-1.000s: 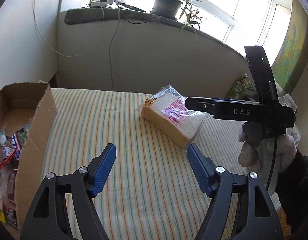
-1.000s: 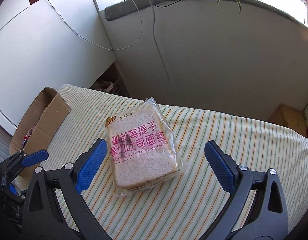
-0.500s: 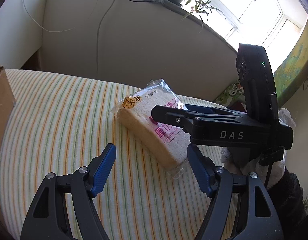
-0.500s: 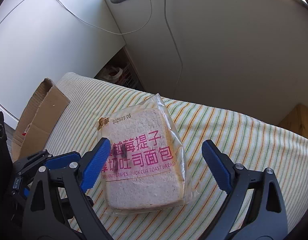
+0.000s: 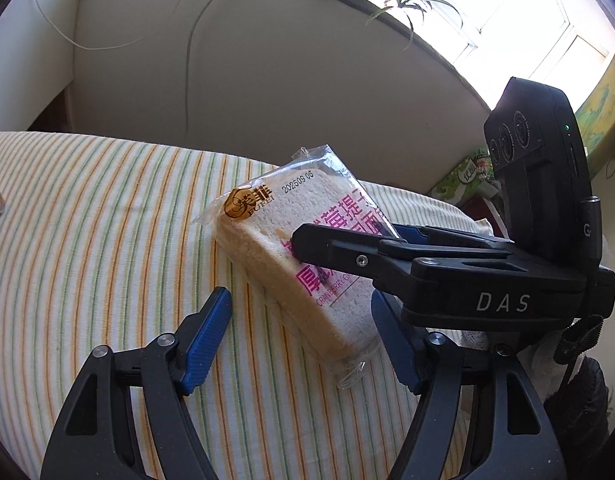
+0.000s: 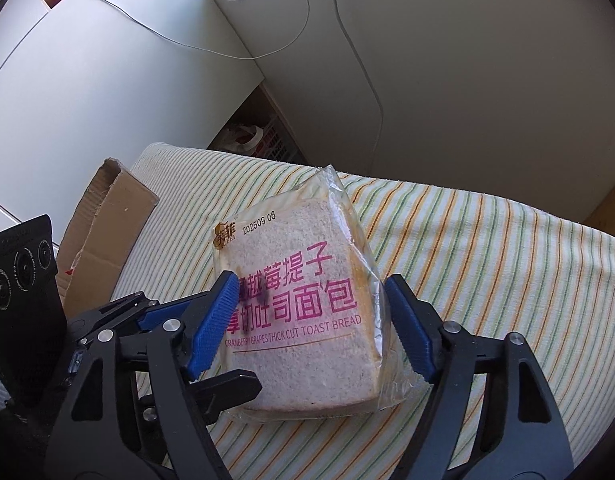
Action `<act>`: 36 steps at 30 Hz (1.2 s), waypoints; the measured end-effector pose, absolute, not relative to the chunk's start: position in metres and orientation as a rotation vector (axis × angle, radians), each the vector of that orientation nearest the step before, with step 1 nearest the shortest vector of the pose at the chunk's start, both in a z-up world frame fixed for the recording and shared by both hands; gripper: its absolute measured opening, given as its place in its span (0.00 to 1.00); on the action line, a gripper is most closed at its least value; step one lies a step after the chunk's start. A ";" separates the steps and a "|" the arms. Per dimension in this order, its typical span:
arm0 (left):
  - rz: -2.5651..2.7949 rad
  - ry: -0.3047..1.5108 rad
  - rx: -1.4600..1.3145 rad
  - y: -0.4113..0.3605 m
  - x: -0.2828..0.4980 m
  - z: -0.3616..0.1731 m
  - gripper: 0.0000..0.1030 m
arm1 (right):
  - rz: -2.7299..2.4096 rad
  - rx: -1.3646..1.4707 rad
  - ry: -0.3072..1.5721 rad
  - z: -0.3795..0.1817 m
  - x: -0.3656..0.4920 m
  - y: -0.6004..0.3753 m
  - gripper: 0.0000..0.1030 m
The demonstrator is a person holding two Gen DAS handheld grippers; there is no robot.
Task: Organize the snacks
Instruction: 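Grasp the bag of sliced bread with the right gripper and lift it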
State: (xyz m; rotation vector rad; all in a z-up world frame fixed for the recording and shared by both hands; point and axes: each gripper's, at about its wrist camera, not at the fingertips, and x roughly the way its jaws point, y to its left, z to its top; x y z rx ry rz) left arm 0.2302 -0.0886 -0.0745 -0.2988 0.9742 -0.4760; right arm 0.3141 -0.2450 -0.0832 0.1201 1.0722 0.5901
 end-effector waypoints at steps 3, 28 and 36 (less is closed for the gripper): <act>-0.490 0.972 -0.287 -0.097 0.231 -0.073 0.64 | 0.606 0.132 1.074 -0.080 0.309 -0.246 0.63; -0.404 0.828 -0.150 -0.068 0.151 -0.039 0.59 | 0.665 0.132 0.991 -0.053 0.226 -0.205 0.59; -0.343 0.738 -0.115 -0.031 0.120 -0.013 0.59 | 0.720 0.112 0.937 -0.027 0.196 -0.164 0.59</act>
